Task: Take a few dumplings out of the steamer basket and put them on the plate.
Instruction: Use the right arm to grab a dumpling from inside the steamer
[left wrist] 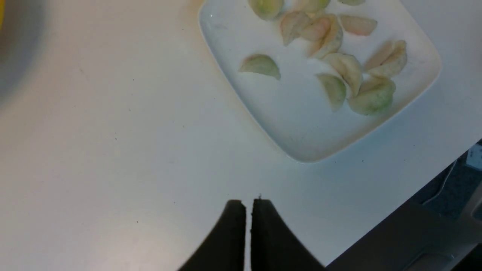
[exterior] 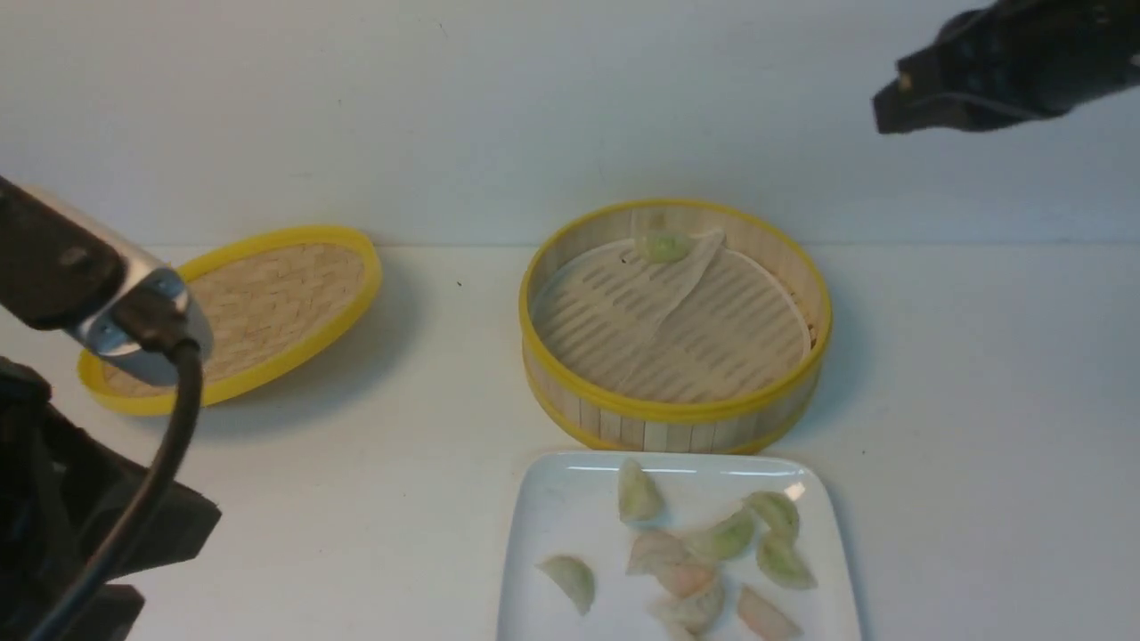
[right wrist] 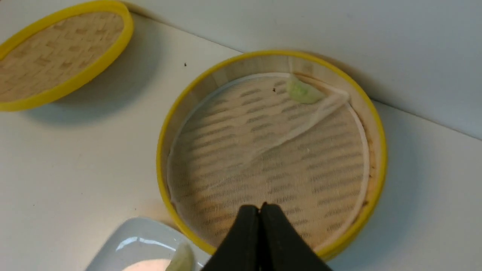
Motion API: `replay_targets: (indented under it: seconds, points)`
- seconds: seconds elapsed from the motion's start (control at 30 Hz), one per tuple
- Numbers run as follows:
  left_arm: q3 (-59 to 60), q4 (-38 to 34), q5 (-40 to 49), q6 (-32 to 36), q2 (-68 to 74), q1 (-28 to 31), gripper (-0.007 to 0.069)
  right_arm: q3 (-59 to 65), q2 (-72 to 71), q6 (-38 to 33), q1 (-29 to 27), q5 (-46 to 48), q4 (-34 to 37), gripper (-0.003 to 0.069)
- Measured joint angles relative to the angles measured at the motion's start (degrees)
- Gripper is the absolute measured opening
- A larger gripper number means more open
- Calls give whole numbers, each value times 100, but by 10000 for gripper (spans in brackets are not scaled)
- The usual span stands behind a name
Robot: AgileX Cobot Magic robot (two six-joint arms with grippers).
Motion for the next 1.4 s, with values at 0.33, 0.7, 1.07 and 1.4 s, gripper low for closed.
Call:
replay_targets:
  seconds: [0.33,0.7,1.07,1.4]
  points:
    - [0,835,43,-1015,-1204,0,8,-2949,2842,-13,179,971,-153,-14]
    - [0,1754,161,-1975,-1962,0,8,-3778,4218,-13,179,526,-175,21]
    - [0,2074,161,-2030,-1961,0,8,-3822,5025,-265,315,-671,-378,283]
    - [0,2279,161,-2132,-1945,0,8,-3822,5479,-335,499,-1541,-564,408]
